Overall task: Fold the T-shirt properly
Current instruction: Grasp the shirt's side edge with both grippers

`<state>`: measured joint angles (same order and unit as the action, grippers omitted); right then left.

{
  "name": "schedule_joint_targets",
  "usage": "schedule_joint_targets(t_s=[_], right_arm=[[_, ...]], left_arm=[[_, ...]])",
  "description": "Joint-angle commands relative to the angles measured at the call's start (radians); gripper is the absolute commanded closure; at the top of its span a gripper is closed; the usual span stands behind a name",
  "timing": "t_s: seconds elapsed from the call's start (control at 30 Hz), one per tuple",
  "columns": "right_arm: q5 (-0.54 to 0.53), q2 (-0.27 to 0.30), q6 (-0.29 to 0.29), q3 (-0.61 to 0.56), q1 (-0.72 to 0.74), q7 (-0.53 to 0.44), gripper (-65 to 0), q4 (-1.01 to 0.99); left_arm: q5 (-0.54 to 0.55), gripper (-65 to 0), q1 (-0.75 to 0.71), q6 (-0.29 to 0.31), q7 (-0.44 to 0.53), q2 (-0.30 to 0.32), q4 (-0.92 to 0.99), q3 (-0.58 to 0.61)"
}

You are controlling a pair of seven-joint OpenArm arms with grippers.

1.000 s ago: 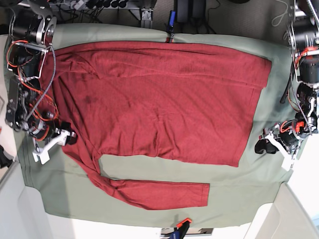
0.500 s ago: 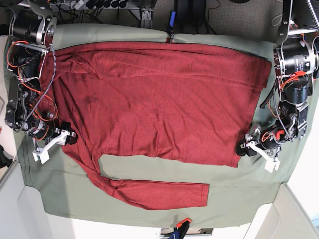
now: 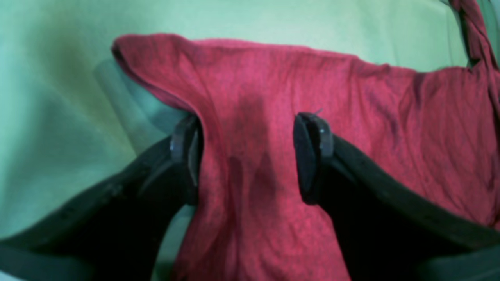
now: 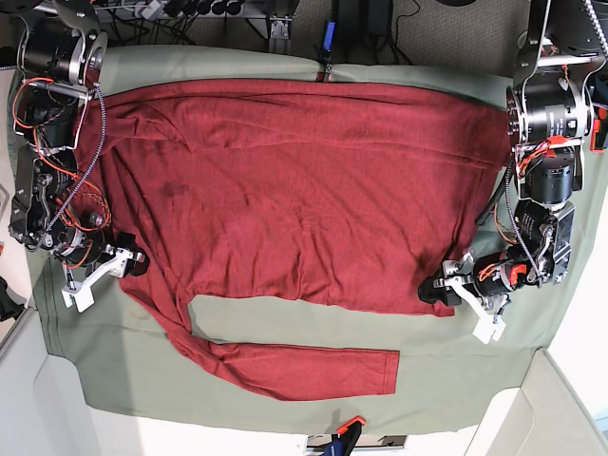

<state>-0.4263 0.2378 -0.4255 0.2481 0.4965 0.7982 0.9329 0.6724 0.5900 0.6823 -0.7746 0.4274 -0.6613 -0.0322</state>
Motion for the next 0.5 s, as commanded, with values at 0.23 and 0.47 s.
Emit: schedule_joint_targets(t_s=[0.23,0.47], right_arm=[[-0.004,0.008,0.002,0.001,0.021,0.039,-29.7,0.01],[-0.003,0.008,0.002,0.001,0.021,0.027,-17.0,0.01]], left_arm=[[-0.028,-27.9,0.024,-0.001,0.016,0.016,-0.016,-0.003],[-0.137,0.0,0.018,0.003,0.092,0.017,-0.016,-0.003]])
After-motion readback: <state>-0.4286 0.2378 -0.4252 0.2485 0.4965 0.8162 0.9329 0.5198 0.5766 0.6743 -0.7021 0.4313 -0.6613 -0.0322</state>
